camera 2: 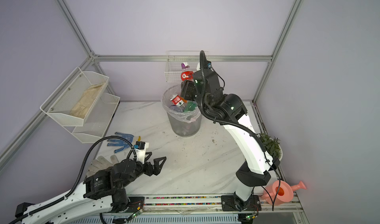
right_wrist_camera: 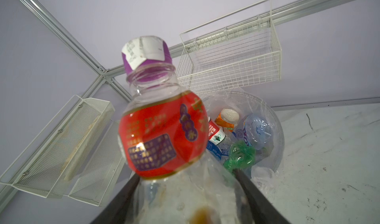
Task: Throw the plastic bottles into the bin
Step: 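Carry the red-labelled bottle with the right gripper over the bin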
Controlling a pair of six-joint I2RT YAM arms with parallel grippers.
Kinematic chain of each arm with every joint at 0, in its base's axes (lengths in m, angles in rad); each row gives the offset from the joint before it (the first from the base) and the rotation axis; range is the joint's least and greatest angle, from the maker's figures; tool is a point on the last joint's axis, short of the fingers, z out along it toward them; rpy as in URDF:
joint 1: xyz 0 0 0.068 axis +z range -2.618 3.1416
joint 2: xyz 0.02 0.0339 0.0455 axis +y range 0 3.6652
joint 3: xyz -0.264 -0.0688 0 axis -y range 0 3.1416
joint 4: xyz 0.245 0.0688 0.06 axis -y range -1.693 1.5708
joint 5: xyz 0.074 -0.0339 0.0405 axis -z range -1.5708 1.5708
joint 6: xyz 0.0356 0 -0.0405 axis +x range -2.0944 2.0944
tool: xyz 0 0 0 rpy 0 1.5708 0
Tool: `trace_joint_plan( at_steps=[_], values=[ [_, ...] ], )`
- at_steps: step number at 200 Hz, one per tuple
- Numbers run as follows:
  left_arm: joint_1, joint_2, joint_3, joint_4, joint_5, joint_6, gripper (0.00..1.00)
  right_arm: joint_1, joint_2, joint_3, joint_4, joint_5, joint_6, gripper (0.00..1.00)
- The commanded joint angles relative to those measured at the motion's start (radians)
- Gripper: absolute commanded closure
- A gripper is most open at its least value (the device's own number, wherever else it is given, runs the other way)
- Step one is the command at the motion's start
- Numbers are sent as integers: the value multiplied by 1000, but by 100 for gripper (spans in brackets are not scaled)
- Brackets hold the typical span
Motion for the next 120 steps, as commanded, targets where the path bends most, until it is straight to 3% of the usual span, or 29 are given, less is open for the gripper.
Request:
trace_joint_plan(
  at_steps=[1,52,72,77,95,104,120],
  values=[
    [-19,-18,-44,79,-30,61,0,5,40,40,-16,35,-47,100],
    [-38,0,-42,99,-43,86,0,-7,183,129,0,77,-88,100],
    [-42,6,-41,104,-44,85,0,-101,271,131,-14,-70,-68,100],
    [-43,5,-39,103,-46,84,0,-121,294,133,-23,-114,-65,89],
    [-49,0,-37,103,-46,84,0,-146,367,204,-127,-145,-67,24],
    [-53,-7,-40,103,-47,82,0,-135,366,216,-142,-132,-68,5],
    [-56,-18,-50,103,-55,76,0,-111,290,132,-79,-97,-79,3]
  ],
)
